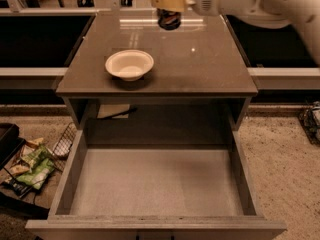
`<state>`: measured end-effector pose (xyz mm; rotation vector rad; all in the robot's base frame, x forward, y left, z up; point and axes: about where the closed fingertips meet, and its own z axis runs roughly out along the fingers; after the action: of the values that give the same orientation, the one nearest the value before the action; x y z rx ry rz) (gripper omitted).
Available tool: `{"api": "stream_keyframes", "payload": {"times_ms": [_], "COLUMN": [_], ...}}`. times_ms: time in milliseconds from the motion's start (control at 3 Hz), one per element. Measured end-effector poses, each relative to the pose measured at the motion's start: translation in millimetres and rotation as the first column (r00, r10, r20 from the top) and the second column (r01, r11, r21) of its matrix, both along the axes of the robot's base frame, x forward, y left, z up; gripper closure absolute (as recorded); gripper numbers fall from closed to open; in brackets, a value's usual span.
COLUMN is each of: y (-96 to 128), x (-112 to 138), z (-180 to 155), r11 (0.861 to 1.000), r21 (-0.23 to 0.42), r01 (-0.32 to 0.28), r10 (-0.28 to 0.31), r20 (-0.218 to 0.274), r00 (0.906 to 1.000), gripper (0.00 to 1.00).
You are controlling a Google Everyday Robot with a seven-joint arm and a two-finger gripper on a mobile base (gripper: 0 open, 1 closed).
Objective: Place pepsi can into top drawer
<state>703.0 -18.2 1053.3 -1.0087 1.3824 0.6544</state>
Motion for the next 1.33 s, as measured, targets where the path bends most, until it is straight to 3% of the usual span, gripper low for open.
{"api": "stream_keyframes", "payload": {"times_ms": [333,667,1000,1333], "y": [-47,-91,-127,-153], "x": [-56,-96,-121,-145], "z": [14,-21,-86,-150], "r11": [0.999,0.988,0.973,0.965], "r21": [-0.013,-0.004,0.012,0.006], "r01": [-0.049,-0.156,-0.23,-0.261], "r10": [0.049,0.156,0.231,0.26], "r20": [-0.01,-0.034,-0.07,-0.116], "r00": [0.9988,0.9871,0.9705,0.9586], "gripper": [1.0,1.0,1.0,1.0]}}
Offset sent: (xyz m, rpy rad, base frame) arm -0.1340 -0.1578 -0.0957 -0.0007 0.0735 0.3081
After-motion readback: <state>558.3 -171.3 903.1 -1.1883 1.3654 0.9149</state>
